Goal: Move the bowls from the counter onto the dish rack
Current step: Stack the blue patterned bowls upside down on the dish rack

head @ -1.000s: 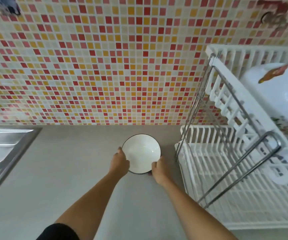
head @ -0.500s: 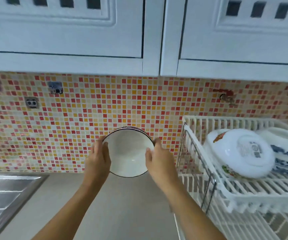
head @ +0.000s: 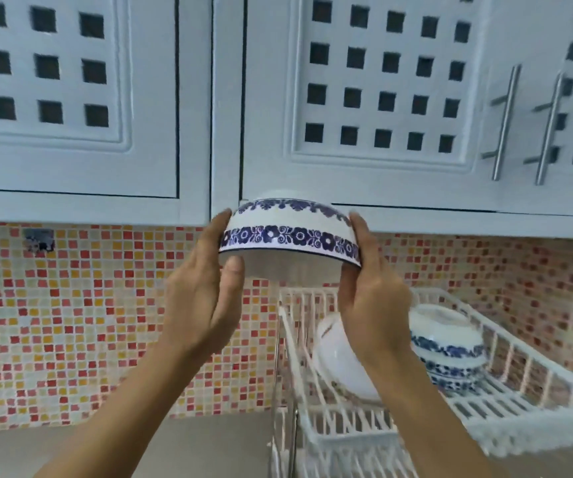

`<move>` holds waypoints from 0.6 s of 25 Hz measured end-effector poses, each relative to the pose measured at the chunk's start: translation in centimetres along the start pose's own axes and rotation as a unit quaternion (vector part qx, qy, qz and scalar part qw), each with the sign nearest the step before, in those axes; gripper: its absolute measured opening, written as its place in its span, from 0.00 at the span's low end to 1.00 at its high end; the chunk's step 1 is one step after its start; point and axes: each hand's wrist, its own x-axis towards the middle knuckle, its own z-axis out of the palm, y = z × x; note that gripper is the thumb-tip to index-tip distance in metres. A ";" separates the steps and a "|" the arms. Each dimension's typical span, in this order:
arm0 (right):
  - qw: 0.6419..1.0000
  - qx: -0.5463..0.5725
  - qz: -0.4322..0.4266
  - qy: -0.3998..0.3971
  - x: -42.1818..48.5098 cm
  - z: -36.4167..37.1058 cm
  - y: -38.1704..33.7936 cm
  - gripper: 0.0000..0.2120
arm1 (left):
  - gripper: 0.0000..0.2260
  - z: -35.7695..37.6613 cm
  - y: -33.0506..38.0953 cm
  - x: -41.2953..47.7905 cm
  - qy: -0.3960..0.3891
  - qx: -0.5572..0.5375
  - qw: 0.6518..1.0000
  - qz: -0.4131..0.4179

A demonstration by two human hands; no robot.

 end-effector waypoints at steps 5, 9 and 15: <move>0.998 -0.034 -0.055 0.027 0.9 -6.7 11.0 0.32 | 0.43 6.2 7.7 0.8 -0.176 -0.104 0.979 -0.018; 0.994 -0.060 -0.087 0.006 0.5 -10.3 18.6 0.40 | 0.45 11.5 11.0 1.3 -0.288 -0.094 0.953 -0.027; 0.988 -0.069 -0.128 -0.060 -1.5 -12.3 27.0 0.34 | 0.36 18.5 12.6 0.3 -0.424 -0.234 0.869 -0.101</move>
